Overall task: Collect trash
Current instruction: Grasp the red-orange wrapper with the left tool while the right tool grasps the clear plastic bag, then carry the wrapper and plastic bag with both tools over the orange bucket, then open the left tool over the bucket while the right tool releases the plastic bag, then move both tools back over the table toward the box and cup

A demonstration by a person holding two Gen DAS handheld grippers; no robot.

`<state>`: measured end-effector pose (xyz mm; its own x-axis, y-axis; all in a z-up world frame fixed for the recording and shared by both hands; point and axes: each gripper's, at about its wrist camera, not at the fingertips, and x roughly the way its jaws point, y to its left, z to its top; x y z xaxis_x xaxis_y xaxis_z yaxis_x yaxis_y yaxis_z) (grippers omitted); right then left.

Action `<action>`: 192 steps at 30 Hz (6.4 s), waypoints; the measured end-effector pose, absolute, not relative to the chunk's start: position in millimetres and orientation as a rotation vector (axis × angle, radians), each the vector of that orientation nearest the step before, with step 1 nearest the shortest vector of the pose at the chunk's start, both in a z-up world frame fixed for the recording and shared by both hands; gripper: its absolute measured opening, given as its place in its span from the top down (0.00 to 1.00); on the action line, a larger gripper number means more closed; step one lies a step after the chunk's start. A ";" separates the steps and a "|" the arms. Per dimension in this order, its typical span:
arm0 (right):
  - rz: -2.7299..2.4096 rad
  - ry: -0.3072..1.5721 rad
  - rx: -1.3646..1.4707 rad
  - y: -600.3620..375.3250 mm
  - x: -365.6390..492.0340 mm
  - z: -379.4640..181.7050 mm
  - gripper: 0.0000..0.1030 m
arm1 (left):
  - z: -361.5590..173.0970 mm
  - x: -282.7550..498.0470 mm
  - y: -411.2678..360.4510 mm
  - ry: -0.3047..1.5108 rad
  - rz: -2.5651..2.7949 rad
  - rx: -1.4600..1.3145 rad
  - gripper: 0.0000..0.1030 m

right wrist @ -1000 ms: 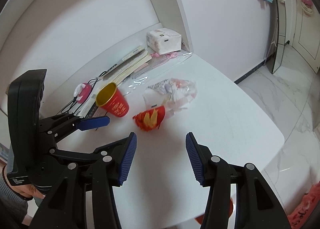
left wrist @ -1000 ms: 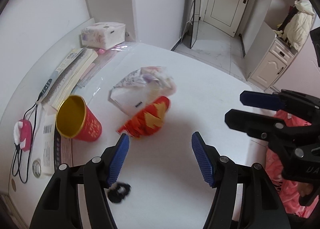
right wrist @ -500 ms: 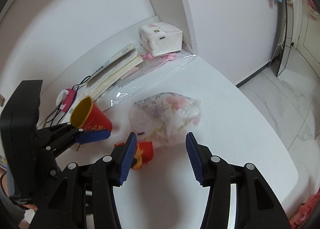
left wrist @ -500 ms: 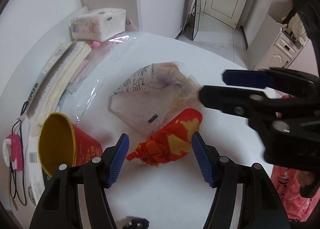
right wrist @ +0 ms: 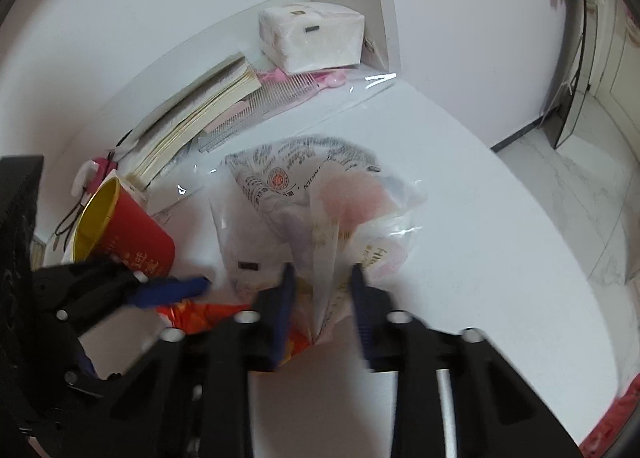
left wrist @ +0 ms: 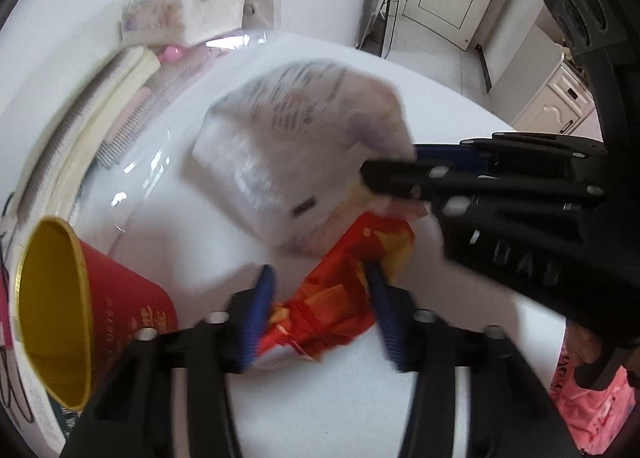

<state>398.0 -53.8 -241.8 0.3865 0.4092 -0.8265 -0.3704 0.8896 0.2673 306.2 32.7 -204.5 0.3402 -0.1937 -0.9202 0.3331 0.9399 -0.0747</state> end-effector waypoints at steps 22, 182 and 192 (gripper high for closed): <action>0.416 0.952 0.141 -116.2 329.0 -187.9 0.93 | -158.4 249.1 24.9 1.122 -0.383 0.123 0.69; 0.297 0.983 0.207 -246.9 82.3 -154.6 0.59 | -137.0 109.4 -75.5 1.077 -0.371 0.168 0.40; 0.488 0.940 0.111 -143.0 120.2 -127.4 0.59 | -109.3 107.1 7.9 1.032 -0.177 0.074 0.40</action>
<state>120.2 -143.0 -127.4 0.4904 0.4478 -0.7476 -0.3533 0.8864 0.2992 107.1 7.9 -109.3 0.5007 -0.1115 -0.8584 0.1815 0.9831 -0.0219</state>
